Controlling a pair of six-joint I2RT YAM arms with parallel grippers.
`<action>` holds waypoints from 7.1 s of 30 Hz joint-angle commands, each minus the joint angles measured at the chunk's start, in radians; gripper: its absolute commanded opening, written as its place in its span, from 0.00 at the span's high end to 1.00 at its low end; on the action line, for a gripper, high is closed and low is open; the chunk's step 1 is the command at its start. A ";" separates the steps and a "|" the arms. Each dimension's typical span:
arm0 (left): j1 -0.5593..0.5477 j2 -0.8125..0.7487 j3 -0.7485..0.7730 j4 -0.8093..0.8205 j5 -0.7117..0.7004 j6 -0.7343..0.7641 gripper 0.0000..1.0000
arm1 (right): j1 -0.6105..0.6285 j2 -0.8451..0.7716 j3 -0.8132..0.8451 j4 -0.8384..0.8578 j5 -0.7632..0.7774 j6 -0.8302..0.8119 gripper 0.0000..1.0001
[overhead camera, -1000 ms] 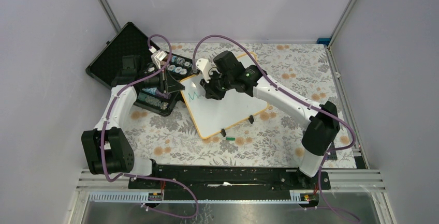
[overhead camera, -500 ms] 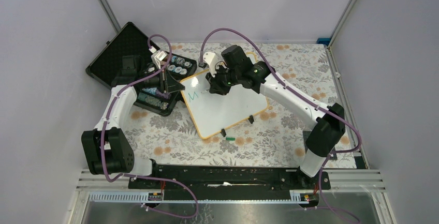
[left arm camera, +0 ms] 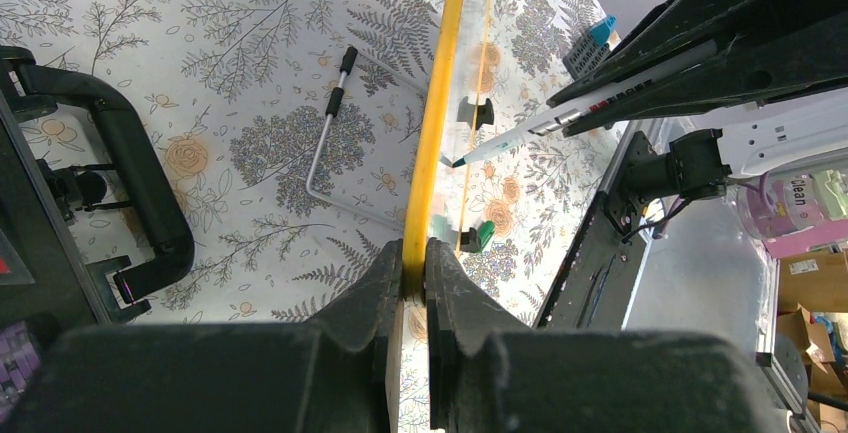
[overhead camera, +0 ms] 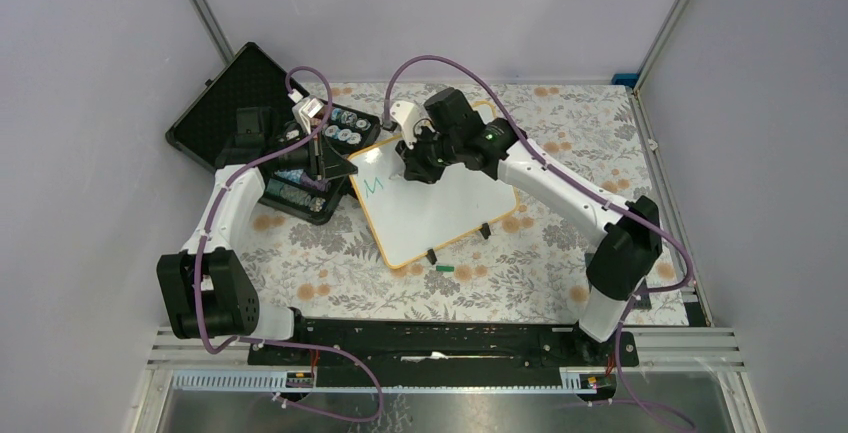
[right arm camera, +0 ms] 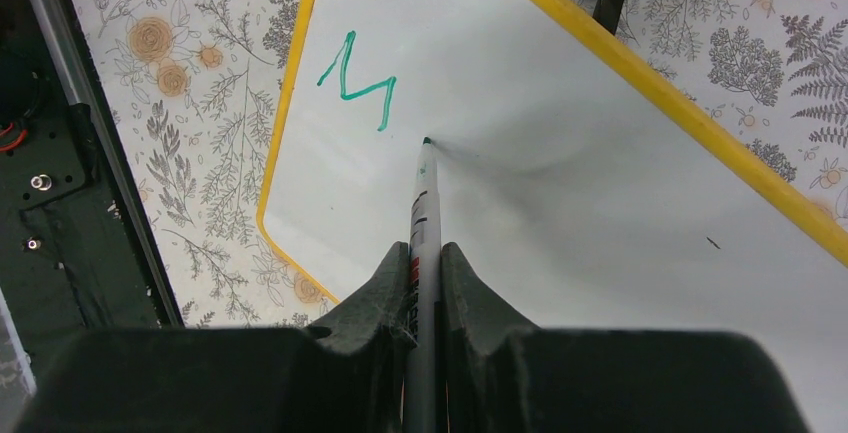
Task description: Write a sentence on the whiteboard
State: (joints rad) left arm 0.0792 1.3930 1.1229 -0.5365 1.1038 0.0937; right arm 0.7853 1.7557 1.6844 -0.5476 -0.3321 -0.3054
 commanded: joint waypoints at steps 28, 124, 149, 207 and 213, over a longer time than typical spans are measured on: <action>-0.009 -0.019 -0.005 0.036 -0.025 0.046 1.00 | 0.018 0.023 0.008 0.011 -0.028 -0.001 1.00; -0.011 -0.029 -0.011 0.036 -0.038 0.047 1.00 | -0.042 -0.088 0.031 -0.057 -0.102 -0.007 1.00; -0.013 -0.034 -0.012 0.036 -0.077 0.065 1.00 | -0.069 -0.065 -0.015 -0.002 -0.152 -0.011 1.00; -0.019 -0.037 -0.014 0.029 -0.088 0.072 1.00 | -0.074 -0.006 -0.029 0.014 -0.029 -0.027 1.00; -0.020 -0.034 -0.014 0.029 -0.087 0.074 1.00 | -0.074 -0.021 -0.055 0.015 -0.022 -0.032 1.00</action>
State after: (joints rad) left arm 0.0727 1.3808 1.1183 -0.5354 1.0580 0.1040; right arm 0.7174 1.7592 1.6497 -0.5621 -0.4099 -0.3172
